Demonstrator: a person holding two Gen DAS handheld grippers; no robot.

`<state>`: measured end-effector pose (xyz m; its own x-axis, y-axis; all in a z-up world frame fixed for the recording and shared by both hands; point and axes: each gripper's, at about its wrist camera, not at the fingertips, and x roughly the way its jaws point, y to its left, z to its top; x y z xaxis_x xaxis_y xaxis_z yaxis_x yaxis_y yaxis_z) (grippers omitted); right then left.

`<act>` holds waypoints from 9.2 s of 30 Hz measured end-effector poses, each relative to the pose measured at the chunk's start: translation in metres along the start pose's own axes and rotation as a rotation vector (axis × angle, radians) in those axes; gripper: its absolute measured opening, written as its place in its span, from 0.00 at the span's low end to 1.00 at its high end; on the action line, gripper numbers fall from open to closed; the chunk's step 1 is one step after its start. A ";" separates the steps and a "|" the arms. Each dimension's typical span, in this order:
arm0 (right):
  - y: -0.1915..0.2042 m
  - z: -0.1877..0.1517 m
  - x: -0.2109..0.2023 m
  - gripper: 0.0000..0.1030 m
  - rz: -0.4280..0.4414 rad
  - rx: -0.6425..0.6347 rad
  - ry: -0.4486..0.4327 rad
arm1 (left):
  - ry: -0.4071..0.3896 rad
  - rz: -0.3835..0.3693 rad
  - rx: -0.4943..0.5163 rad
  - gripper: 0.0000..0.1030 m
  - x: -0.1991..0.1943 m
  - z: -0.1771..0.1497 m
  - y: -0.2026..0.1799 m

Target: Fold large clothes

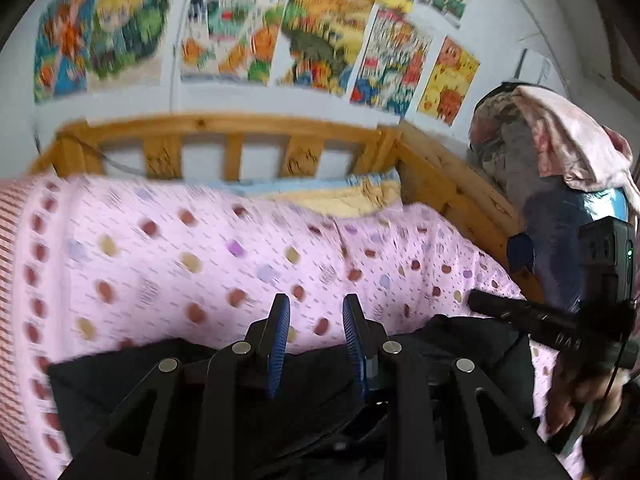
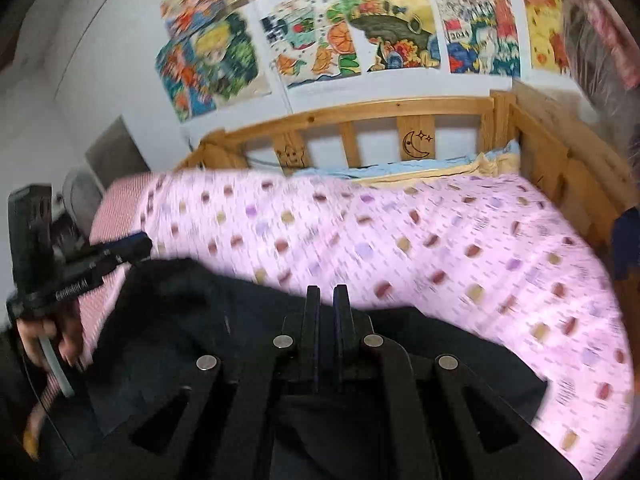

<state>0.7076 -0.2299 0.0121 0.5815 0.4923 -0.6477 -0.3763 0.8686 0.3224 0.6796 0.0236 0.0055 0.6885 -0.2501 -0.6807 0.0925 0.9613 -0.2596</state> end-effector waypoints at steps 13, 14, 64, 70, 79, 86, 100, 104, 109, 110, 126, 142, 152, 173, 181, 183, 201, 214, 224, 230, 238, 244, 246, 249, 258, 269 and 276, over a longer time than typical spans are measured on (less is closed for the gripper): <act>0.026 -0.047 0.097 0.06 0.167 -0.014 0.326 | 0.311 -0.193 0.090 0.12 0.056 -0.064 0.007; 0.028 -0.054 0.100 0.06 0.176 -0.041 0.357 | 0.320 -0.202 0.109 0.11 0.056 -0.067 0.007; 0.042 -0.148 0.053 0.02 0.018 -0.155 0.273 | 0.261 -0.095 0.249 0.13 0.016 -0.130 -0.011; 0.028 -0.145 0.033 0.16 -0.039 -0.120 0.237 | 0.203 -0.055 0.228 0.77 -0.004 -0.130 -0.023; 0.040 -0.141 -0.012 0.59 -0.133 -0.113 0.102 | 0.101 0.041 0.176 0.83 -0.059 -0.135 -0.029; 0.049 -0.145 -0.068 0.75 -0.141 -0.092 0.019 | 0.012 0.093 0.154 0.98 -0.118 -0.141 -0.039; 0.096 -0.171 -0.184 0.88 -0.143 -0.139 -0.104 | -0.128 0.133 0.183 1.00 -0.234 -0.172 -0.067; 0.108 -0.182 -0.210 0.88 -0.142 -0.145 -0.141 | -0.158 0.168 0.168 1.00 -0.258 -0.188 -0.066; 0.123 -0.201 -0.234 0.90 -0.138 -0.143 -0.172 | -0.177 0.164 0.163 1.00 -0.285 -0.206 -0.063; 0.125 -0.204 -0.237 0.91 -0.134 -0.144 -0.173 | -0.189 0.169 0.169 1.00 -0.290 -0.210 -0.062; 0.173 -0.259 -0.289 0.91 -0.097 -0.229 -0.250 | -0.284 0.221 0.182 1.00 -0.365 -0.265 -0.054; 0.200 -0.325 -0.323 0.92 -0.107 -0.254 -0.298 | -0.318 0.210 0.202 1.00 -0.399 -0.327 -0.038; 0.203 -0.375 -0.339 0.92 -0.147 -0.240 -0.344 | -0.290 0.201 0.267 1.00 -0.398 -0.358 -0.033; 0.212 -0.482 -0.320 0.92 -0.245 -0.404 -0.083 | -0.150 0.052 0.597 1.00 -0.387 -0.459 -0.049; 0.199 -0.503 -0.317 0.92 -0.256 -0.354 -0.001 | -0.049 0.087 0.613 1.00 -0.366 -0.483 -0.033; 0.198 -0.503 -0.316 0.92 -0.258 -0.350 0.012 | -0.037 0.136 0.635 1.00 -0.362 -0.486 -0.034; 0.225 -0.508 -0.270 0.97 -0.530 -0.485 0.237 | -0.032 0.465 0.862 1.00 -0.331 -0.529 -0.050; 0.221 -0.503 -0.281 0.97 -0.464 -0.418 0.204 | -0.360 0.735 1.068 0.88 -0.352 -0.544 -0.068; 0.211 -0.501 -0.288 0.97 -0.422 -0.386 0.172 | -0.335 0.659 0.939 0.37 -0.365 -0.504 -0.072; 0.211 -0.502 -0.285 0.97 -0.433 -0.402 0.206 | -0.327 0.553 0.790 0.12 -0.390 -0.467 -0.082; 0.220 -0.504 -0.285 0.97 -0.473 -0.437 0.210 | -0.327 0.447 0.638 0.10 -0.407 -0.419 -0.083; 0.210 -0.493 -0.295 0.95 -0.496 -0.390 0.150 | -0.316 0.415 0.593 0.09 -0.410 -0.401 -0.076; 0.200 -0.485 -0.300 0.86 -0.530 -0.355 0.115 | -0.316 0.408 0.588 0.09 -0.410 -0.398 -0.076; 0.188 -0.479 -0.309 0.75 -0.510 -0.297 0.079 | -0.318 0.412 0.587 0.09 -0.410 -0.397 -0.075; 0.196 -0.474 -0.330 0.25 -0.539 -0.324 -0.128 | -0.349 0.436 0.578 0.09 -0.410 -0.409 -0.068; 0.200 -0.448 -0.388 0.07 -0.514 -0.282 -0.504 | -0.577 0.442 0.548 0.07 -0.458 -0.424 -0.093; 0.203 -0.445 -0.432 0.06 -0.471 -0.262 -0.646 | -0.587 0.371 0.550 0.07 -0.504 -0.429 -0.107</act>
<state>0.0589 -0.2913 0.0497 0.9882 0.0868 -0.1262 -0.1004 0.9894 -0.1052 0.0140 -0.0025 0.0827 0.9870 0.0434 -0.1547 0.0183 0.9261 0.3768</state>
